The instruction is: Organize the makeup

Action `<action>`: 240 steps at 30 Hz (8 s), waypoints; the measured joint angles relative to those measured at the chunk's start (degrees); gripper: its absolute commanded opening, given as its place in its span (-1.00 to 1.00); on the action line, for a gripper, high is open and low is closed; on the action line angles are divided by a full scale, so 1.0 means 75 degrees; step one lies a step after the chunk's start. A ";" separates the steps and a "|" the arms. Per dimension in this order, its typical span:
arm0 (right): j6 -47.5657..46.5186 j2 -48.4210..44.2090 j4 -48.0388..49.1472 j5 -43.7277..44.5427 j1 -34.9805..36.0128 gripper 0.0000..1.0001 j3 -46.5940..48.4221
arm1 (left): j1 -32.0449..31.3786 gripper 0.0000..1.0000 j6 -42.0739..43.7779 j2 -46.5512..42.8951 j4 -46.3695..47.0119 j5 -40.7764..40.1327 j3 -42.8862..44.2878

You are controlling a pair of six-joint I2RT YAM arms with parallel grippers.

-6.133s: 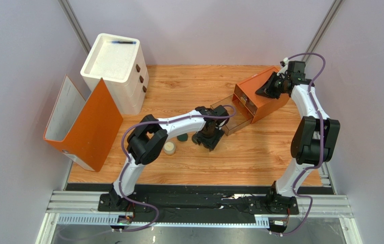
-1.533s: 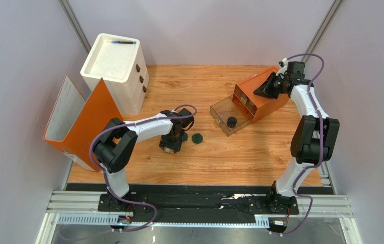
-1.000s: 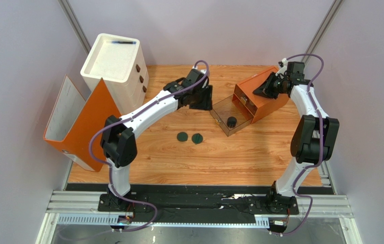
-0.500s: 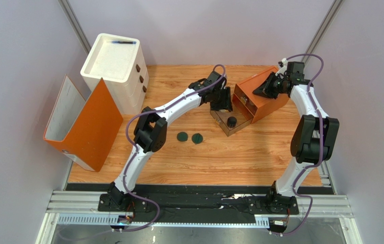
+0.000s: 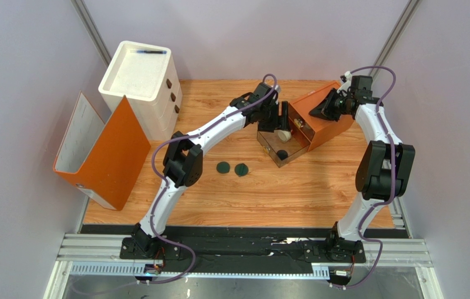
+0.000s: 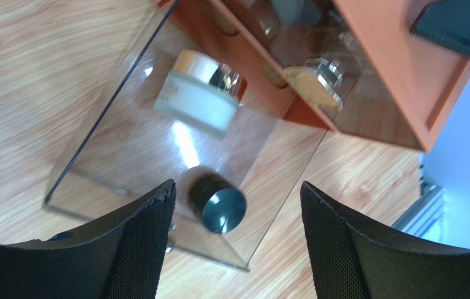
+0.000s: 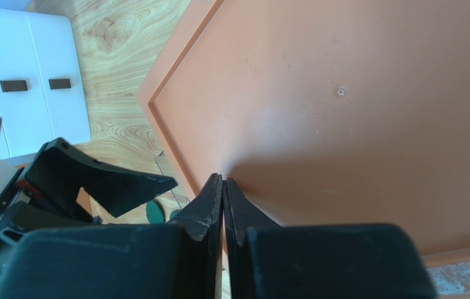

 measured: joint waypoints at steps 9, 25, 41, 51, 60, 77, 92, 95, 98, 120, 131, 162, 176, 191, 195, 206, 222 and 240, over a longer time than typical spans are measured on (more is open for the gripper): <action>0.0000 0.0000 0.0003 0.0000 0.0000 -0.90 0.0000 | 0.0026 0.54 0.1043 -0.2687 -0.0117 -0.0866 -0.3098; 0.0003 0.0009 0.0009 -0.0012 0.0000 -0.90 0.0000 | 0.0032 0.63 0.1903 -0.3179 -0.0519 -0.1603 -0.5788; 0.0003 0.0032 -0.0041 -0.0012 0.0000 -0.90 0.0047 | -0.0303 -0.99 0.2139 -0.2075 -0.0600 -0.1562 -0.5053; 0.0003 0.0044 -0.0050 -0.0015 0.0000 -0.90 0.0052 | -0.0367 -1.00 0.2154 -0.2046 -0.0749 -0.1533 -0.4861; 0.0003 0.0041 -0.0050 -0.0012 0.0000 -0.90 0.0052 | -0.0469 -1.00 0.2002 -0.2474 -0.0513 -0.1346 -0.3550; 0.0003 0.0041 -0.0050 -0.0015 0.0000 -0.89 0.0050 | -0.0478 0.40 0.1241 -0.0822 -0.0536 -0.1177 -0.0449; 0.0003 0.0029 -0.0041 -0.0015 0.0000 -0.89 0.0041 | -0.0102 0.55 0.1649 -0.3110 -0.0833 -0.2352 -0.3955; 0.0003 0.0029 -0.0035 -0.0015 0.0000 -0.89 0.0035 | 0.0038 0.57 0.1714 -0.3864 -0.0871 -0.2748 -0.5068; 0.0006 0.0029 -0.0032 -0.0017 0.0000 -0.89 0.0035 | 0.0157 0.60 0.1722 -0.4162 -0.0871 -0.2946 -0.5750; 0.0017 0.0026 -0.0026 -0.0017 0.0000 -0.89 0.0029 | 0.0289 -1.00 0.1591 -0.2719 -0.1320 -0.2900 -0.5939; 0.0020 0.0029 -0.0026 -0.0015 0.0000 -0.88 0.0029 | 0.0300 -1.00 0.1641 -0.2643 -0.1443 -0.2224 -0.5074; 0.0020 0.0029 -0.0026 -0.0015 0.0000 -0.89 0.0029 | -0.0192 -0.88 0.1306 -0.1166 -0.0487 -0.1207 -0.1422; 0.0020 0.0029 -0.0026 -0.0017 0.0000 -0.89 0.0029 | 0.0513 -1.00 0.0294 -0.2530 0.0431 -0.0968 -0.4771; 0.0020 0.0026 -0.0009 -0.0017 -0.0003 -0.89 0.0012 | -0.0154 -1.00 -0.1751 0.0621 0.0918 0.0796 -0.1396; 0.0023 0.0026 0.0009 -0.0026 -0.0003 -0.89 0.0000 | -0.0388 -1.00 -0.2623 0.1553 0.1448 0.1198 0.0085; 0.0041 0.0017 0.0041 -0.0079 -0.0003 -0.89 -0.0017 | -0.0376 -1.00 -0.3791 0.1617 0.2908 0.1536 -0.0405; 0.0076 -0.0015 0.0041 -0.0093 0.0000 -0.89 -0.0020 | -0.0137 -1.00 -0.3672 0.0694 0.3681 0.1763 -0.1944; -0.0332 -0.1915 -0.2658 0.1985 0.0597 0.81 0.0819 | 0.0239 0.99 0.1571 -0.7268 0.0189 -0.0318 -0.6819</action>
